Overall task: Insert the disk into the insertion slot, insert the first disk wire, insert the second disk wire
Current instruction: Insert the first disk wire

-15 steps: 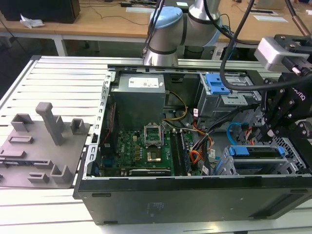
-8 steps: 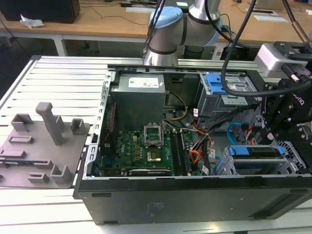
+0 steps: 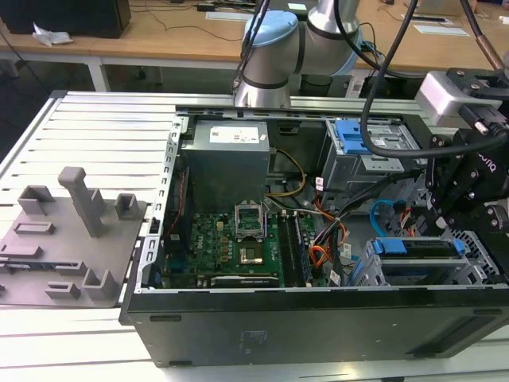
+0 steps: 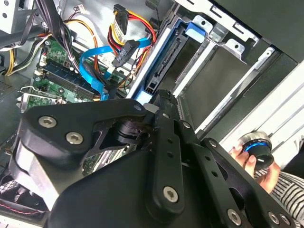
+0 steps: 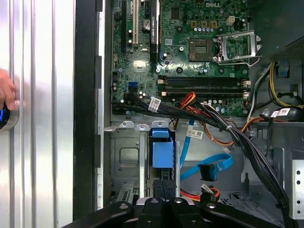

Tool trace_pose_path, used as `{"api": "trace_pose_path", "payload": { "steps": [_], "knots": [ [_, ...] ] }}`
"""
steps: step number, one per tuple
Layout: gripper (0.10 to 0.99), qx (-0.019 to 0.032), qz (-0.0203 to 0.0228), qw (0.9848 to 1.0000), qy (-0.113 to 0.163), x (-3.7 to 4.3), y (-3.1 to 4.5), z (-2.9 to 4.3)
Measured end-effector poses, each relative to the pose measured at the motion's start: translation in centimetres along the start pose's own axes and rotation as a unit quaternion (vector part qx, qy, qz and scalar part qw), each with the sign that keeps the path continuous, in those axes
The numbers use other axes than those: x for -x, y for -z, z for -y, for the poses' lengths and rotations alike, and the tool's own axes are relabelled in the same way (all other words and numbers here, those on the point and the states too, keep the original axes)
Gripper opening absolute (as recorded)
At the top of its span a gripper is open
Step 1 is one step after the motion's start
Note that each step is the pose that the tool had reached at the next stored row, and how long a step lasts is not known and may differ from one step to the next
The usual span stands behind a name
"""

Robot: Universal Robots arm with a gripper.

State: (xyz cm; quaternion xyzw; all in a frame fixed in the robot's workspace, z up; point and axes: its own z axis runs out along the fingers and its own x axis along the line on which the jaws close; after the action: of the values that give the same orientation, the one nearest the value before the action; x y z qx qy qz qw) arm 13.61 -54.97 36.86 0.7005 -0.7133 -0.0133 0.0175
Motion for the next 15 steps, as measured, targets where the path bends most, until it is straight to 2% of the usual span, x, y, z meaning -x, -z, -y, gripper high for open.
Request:
{"api": "trace_pose_path", "payload": {
  "steps": [2,9,11,15],
  "knots": [
    [0.106,0.0000,0.0001,1.0000,0.000,0.00,-0.02,0.14],
    [0.106,0.0003,-0.0005,1.0000,0.000,0.04,0.10,2.36],
    [0.106,0.0004,-0.0012,1.0000,0.000,0.05,0.15,2.56],
    [0.106,0.0004,-0.0037,1.0000,0.000,0.09,0.78,2.59]
  ]
}}
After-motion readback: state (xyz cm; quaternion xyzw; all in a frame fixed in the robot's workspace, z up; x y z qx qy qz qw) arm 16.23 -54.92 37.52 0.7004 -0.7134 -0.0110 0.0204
